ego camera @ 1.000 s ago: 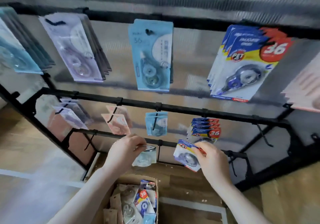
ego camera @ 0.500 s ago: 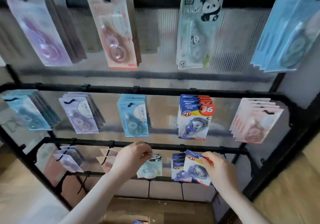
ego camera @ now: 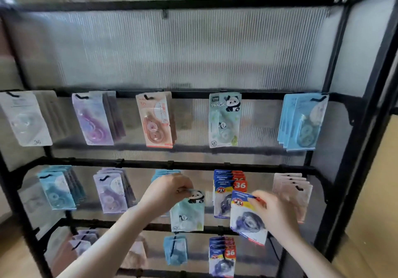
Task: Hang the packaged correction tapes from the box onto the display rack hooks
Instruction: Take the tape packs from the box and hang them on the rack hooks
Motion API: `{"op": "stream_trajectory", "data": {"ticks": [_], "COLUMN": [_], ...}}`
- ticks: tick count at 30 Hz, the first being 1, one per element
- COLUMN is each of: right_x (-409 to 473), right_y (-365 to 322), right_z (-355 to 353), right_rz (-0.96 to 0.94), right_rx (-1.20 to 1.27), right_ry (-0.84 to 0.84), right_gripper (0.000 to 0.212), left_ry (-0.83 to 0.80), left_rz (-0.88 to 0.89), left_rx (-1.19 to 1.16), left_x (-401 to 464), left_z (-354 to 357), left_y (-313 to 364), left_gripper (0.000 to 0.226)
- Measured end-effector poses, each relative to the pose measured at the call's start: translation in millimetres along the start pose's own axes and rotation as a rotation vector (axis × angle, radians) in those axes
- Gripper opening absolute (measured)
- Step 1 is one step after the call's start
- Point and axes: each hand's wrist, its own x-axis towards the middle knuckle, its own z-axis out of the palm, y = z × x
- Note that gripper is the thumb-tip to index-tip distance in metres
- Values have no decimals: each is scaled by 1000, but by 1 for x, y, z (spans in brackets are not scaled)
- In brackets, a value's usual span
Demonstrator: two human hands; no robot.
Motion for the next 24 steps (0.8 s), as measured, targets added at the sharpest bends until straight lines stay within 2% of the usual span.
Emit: {"op": "stream_trajectory", "data": {"ticks": [13,24], "right_x": [45,63], "right_y": [-22,-6], "right_z": [-61,-79], "right_rz": [-27,-32], "right_rx": [-1,21], "right_ry": [56,93], "right_gripper": [9,8], "left_ry": [132,347], "left_rz": [134,139], "left_rx": [-5,-299], "left_x": [60,127], "left_z": [-83,-116], "left_y": [58,114], "left_gripper": [17,18]}}
